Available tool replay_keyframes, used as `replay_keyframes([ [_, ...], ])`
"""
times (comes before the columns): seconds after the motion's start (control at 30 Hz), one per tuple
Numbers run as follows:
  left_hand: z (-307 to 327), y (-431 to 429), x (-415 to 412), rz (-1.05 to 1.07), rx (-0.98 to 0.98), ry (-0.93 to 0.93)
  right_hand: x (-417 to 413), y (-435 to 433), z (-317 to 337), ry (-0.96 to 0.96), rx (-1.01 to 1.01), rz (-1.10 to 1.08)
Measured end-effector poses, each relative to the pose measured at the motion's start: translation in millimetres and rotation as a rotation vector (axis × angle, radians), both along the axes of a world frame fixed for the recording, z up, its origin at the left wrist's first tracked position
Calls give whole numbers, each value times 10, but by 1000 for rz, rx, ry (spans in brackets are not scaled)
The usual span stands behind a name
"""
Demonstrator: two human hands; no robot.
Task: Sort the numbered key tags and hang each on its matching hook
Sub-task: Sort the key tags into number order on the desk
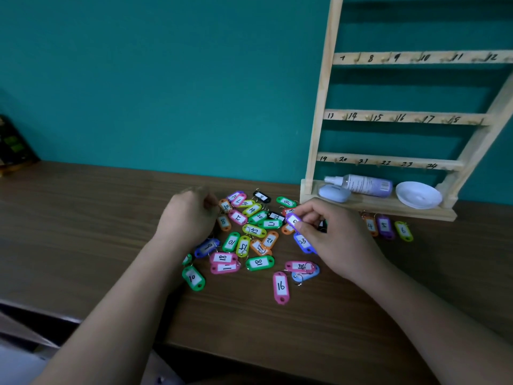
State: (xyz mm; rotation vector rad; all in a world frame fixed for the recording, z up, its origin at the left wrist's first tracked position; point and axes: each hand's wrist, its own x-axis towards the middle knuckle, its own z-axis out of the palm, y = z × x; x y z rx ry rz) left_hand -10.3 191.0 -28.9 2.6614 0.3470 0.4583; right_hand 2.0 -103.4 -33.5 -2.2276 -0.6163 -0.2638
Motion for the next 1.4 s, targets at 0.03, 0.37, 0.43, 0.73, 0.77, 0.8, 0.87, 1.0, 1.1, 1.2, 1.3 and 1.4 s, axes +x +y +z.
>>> replay_keyframes([
  [0.03, -15, 11, 4, -11, 19, 6, 2, 0, 3, -1, -2, -4],
  [0.37, -38, -13, 20, -22, 43, 12, 48, -62, 16, 17, 80, -16],
  [0.43, -28, -36, 13, -34, 32, 42, 61, -81, 26, 12, 93, -24],
  [0.73, 28, -60, 8, -28, 25, 169, 210, -174, 20, 111, 219, -92],
  [0.77, 36, -60, 8, -29, 33, 173, 224, -208, 32, 131, 244, -88],
  [0.8, 44, -65, 9, -30, 43, 179, 239, -254, 46, 153, 259, -84],
  [0.87, 63, -76, 5, -27, 52, 201, 268, -345, 81, 216, 264, -68],
  [1.0, 83, -83, 9, -21, 48, 238, 305, -523, 157, 384, 224, 19],
  [1.1, 79, -61, 3, -28, -3, 240, 322, -627, 240, 461, 125, 49],
  [1.2, 67, -28, -20, -46, -54, 235, 321, -690, 299, 511, 48, 57],
  [1.3, 78, -13, -45, -59, -71, 239, 305, -684, 300, 508, -75, 29],
  [1.4, 98, -26, -56, -50, -52, 244, 298, -671, 280, 486, -129, 12],
])
